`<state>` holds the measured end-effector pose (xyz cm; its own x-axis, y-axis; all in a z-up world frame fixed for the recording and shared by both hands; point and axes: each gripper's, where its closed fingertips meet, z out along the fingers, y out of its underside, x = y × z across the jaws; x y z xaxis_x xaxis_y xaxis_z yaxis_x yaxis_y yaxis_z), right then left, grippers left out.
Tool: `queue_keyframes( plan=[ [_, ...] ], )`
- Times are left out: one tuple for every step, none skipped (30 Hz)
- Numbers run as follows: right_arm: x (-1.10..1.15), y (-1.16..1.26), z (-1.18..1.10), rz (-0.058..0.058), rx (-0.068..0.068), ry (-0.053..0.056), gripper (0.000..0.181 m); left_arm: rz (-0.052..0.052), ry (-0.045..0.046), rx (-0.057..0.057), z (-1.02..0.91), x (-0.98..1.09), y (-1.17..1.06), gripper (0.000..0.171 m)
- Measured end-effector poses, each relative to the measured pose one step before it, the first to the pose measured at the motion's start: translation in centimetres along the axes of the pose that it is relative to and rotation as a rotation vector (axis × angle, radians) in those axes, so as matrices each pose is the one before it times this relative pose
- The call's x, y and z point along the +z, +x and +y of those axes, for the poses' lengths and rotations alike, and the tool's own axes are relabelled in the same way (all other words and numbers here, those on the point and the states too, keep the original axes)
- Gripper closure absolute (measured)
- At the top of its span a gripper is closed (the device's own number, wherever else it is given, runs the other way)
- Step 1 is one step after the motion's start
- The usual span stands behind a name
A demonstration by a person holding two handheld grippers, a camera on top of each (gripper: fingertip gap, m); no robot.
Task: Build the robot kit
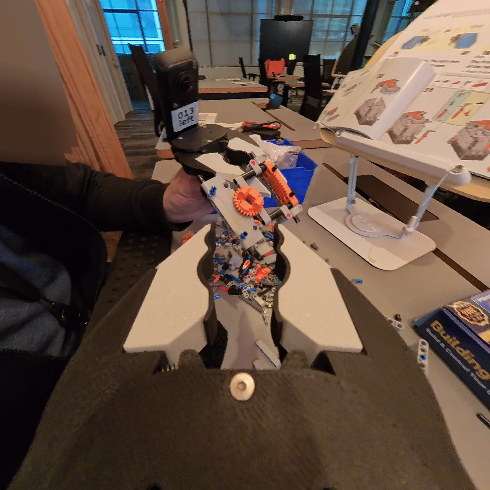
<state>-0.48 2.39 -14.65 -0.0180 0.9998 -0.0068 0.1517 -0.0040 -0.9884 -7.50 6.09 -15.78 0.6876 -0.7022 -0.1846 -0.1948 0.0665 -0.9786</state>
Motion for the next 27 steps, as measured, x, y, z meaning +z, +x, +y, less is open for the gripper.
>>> queue_keyframes(
  plan=[
    [0.01, 0.077, -0.023, 0.0163, 0.0085, -0.0085, 0.136, -0.0188, -0.00758, 0.0177, 0.024, -0.07, -0.237, 0.154],
    [0.125, 0.001, -0.011, 0.0123, 0.0169, -0.007, 0.134, -0.0155, -0.00528, 0.0192, -0.008, -0.028, -0.13, 0.154],
    [0.208, -0.029, -0.001, 0.0106, 0.0258, -0.0059, 0.129, -0.0163, -0.01357, 0.0199, 0.112, 0.03, -0.103, 0.154],
    [0.242, 0.008, 0.097, 0.0136, 0.0303, -0.0095, 0.123, -0.0182, -0.01687, 0.0283, 0.152, 0.053, -0.069, 0.154],
    [0.277, -0.047, 0.208, 0.0098, 0.0298, -0.0144, 0.119, -0.0202, -0.01038, 0.0361, 0.051, -0.001, -0.023, 0.154],
    [0.28, -0.218, 0.126, -0.0004, 0.0282, -0.0041, 0.114, -0.0185, -0.00894, 0.0359, -0.054, -0.027, 0.021, 0.154],
    [0.313, -0.133, -0.05, 0.0019, 0.0371, 0.0113, 0.11, -0.0224, -0.01067, 0.0427, -0.094, -0.032, 0.013, 0.154],
    [0.363, 0.015, 0.022, 0.0032, 0.0501, 0.0113, 0.11, -0.0228, -0.00867, 0.0519, -0.163, -0.041, 0.061, 0.154],
    [0.408, 0.021, 0.052, -0.0071, 0.0498, 0.011, 0.105, -0.0163, -0.00455, 0.0487, -0.246, -0.027, 0.164, 0.154],
    [0.381, 0.134, -0.019, -0.0093, 0.0481, 0.0151, 0.1, -0.0124, -0.00497, 0.0437, -0.227, -0.03, 0.216, 0.154],
    [0.361, 0.266, 0.005, -0.0086, 0.0469, 0.0131, 0.098, -0.0122, -0.00666, 0.0447, -0.199, -0.006, 0.246, 0.153],
    [0.408, 0.269, 0.131, -0.0119, 0.0404, 0.0023, 0.094, -0.0132, -0.00725, 0.0487, -0.199, -0.004, 0.274, 0.154],
    [0.417, 0.255, 0.216, -0.0121, 0.0335, -0.0058, 0.091, -0.013, -0.00543, 0.0471, -0.229, -0.041, 0.287, 0.154],
    [0.411, 0.133, 0.186, -0.0155, 0.0264, -0.0056, 0.09, -0.0098, -0.00511, 0.0428, -0.247, -0.054, 0.307, 0.154],
    [0.402, 0.082, 0.277, -0.0134, 0.0183, -0.0132, 0.092, -0.0132, -0.00576, 0.0427, -0.222, -0.055, 0.235, 0.153],
    [0.443, 0.063, 0.453, -0.0088, 0.0103, -0.0258, 0.093, -0.0105, -0.00297, 0.0361, -0.229, -0.047, 0.22, 0.153],
    [0.416, -0.062, 0.404, -0.0097, 0.0014, -0.0232, 0.095, -0.0045, -0.00247, 0.0218, -0.184, -0.021, 0.203, 0.153],
    [0.335, -0.212, 0.251, -0.0123, -0.0039, -0.0129, 0.1, -0.0022, -0.00435, 0.0135, -0.086, 0.006, 0.133, 0.153],
    [0.262, -0.179, 0.263, -0.0093, -0.0031, -0.0146, 0.108, -0.0057, -0.00662, 0.0145, 0.007, 0.019, 0.04, 0.153],
    [0.125, -0.065, 0.088, -0.0032, -0.0021, -0.0057, 0.11, -0.0066, -0.00504, 0.0113, 0.076, 0.0, -0.025, 0.154],
    [-0.068, 0.086, -0.115, 0.0049, -0.0067, 0.006, 0.113, -0.0034, 0.00261, -0.0018, 0.02, -0.038, -0.1, 0.153],
    [-0.074, 0.102, 0.011, 0.0072, -0.0124, -0.0025, 0.12, 0.0057, 0.00707, -0.0119, -0.062, -0.06, -0.051, 0.154],
    [-0.031, -0.018, -0.023, -0.0007, -0.0047, -0.0005, 0.12, 0.0015, 0.00262, -0.0024, -0.054, -0.012, 0.003, 0.153],
    [0.002, -0.003, 0.001, 0.0006, -0.0016, -0.0019, 0.12, -0.0079, -0.00105, 0.0082, -0.041, 0.01, -0.033, 0.153],
    [-0.007, 0.031, -0.011, 0.0017, -0.0055, -0.0004, 0.12, -0.0034, -0.00283, 0.0057, 0.011, 0.012, -0.003, 0.153],
    [-0.036, 0.025, -0.071, 0.0012, -0.0031, 0.0041, 0.12, -0.0006, 0.00093, -0.0037, 0.006, 0.012, -0.037, 0.153],
    [0.0, -0.005, -0.047, -0.0012, 0.0016, 0.002, 0.12, 0.0029, 0.00278, -0.0088, 0.009, 0.013, -0.015, 0.153]
  ],
)
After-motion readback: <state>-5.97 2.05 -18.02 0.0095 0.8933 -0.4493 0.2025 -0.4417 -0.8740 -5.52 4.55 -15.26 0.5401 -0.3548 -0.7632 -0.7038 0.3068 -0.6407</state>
